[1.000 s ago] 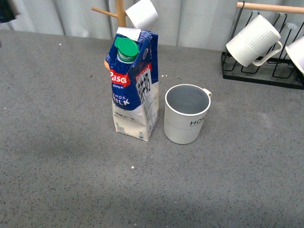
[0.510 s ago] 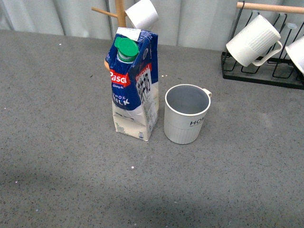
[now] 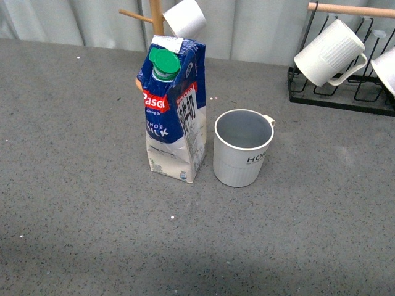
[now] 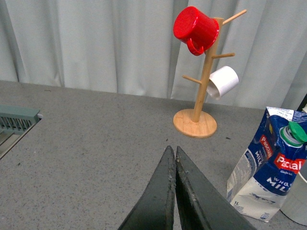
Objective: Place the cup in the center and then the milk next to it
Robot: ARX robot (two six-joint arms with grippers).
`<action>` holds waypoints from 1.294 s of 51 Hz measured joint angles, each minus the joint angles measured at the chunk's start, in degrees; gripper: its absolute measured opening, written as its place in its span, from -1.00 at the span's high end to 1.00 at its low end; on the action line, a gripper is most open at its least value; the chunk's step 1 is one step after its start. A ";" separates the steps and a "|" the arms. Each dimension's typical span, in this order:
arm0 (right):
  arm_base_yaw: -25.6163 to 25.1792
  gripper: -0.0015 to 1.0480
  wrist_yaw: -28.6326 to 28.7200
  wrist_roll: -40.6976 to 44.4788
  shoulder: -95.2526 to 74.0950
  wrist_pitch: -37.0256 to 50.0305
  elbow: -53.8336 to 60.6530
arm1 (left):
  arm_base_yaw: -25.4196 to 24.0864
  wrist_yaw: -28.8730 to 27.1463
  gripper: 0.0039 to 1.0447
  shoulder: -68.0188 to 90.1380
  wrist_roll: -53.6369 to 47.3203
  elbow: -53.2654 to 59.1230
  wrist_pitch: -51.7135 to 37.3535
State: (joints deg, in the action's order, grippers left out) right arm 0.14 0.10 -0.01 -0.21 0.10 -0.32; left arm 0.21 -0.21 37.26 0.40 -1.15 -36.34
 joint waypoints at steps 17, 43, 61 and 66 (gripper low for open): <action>0.00 -0.82 -0.02 0.00 0.00 0.00 0.00 | -0.07 0.09 0.93 -12.98 0.00 0.04 12.04; 0.00 -0.82 -0.02 -0.02 0.00 0.00 0.00 | -0.07 0.09 0.93 -23.89 0.00 0.04 22.71; 0.00 -0.82 -0.07 -0.02 0.00 0.00 0.00 | -0.07 0.22 0.93 -36.59 -0.02 0.02 35.93; 0.00 -0.82 -0.04 0.00 0.00 0.00 0.00 | -0.07 0.22 0.93 -36.94 0.00 0.02 36.22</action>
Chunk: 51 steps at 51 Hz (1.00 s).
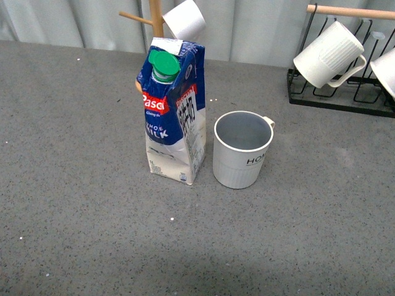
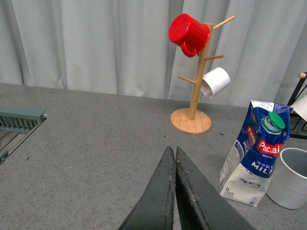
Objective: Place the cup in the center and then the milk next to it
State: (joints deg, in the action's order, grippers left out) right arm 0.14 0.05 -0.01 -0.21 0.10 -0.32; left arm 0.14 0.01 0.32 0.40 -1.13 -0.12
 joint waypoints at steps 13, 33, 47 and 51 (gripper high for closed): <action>0.00 -0.82 0.00 -0.02 0.00 0.00 0.00 | 0.00 0.00 0.30 -0.04 0.00 0.00 0.04; 0.00 -0.82 0.00 -0.02 0.00 0.00 0.00 | 0.00 0.00 -0.87 -0.04 0.00 0.00 0.07; 0.00 -0.82 0.02 -0.02 0.00 0.00 0.00 | 0.00 0.00 -0.88 -0.04 -0.13 0.00 0.07; 0.00 -0.82 0.00 -0.02 0.00 0.00 0.00 | 0.00 0.00 -0.88 -0.04 -0.13 0.00 0.07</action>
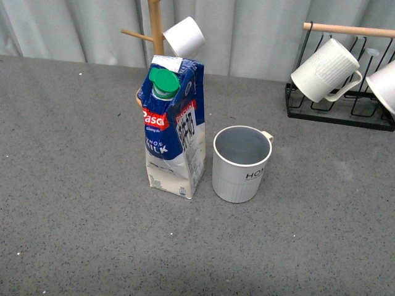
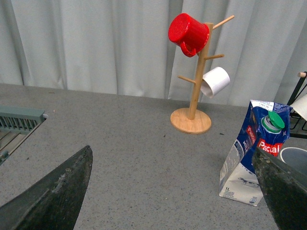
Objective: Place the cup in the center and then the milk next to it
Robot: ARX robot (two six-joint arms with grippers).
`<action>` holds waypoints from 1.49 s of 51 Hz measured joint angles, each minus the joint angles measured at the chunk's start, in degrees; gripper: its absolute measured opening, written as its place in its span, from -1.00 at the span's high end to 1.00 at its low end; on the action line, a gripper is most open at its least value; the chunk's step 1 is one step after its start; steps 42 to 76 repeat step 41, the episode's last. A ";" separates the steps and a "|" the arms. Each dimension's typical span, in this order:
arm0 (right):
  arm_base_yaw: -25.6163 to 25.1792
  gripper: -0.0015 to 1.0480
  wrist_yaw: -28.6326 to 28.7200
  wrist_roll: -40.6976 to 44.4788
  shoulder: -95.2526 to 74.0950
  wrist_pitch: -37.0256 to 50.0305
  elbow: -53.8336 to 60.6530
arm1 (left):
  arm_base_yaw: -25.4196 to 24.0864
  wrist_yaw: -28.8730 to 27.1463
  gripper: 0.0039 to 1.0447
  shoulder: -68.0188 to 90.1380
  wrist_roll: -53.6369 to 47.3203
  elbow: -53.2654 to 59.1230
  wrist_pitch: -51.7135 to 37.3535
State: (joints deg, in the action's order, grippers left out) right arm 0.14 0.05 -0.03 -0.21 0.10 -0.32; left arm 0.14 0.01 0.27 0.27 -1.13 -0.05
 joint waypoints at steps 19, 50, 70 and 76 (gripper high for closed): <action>0.00 -0.82 0.00 0.00 0.00 0.00 0.00 | 0.00 0.00 -0.88 0.00 0.00 0.00 0.00; 0.00 -0.82 0.00 0.02 0.00 0.00 0.00 | 0.00 0.00 -0.88 0.00 0.00 0.00 0.00; 0.00 -0.82 0.00 0.02 0.00 0.00 0.00 | 0.00 0.00 -0.88 0.00 0.00 0.00 0.00; 0.00 -0.82 0.00 0.02 0.00 0.00 0.00 | 0.00 0.00 -0.88 0.00 0.00 0.00 0.00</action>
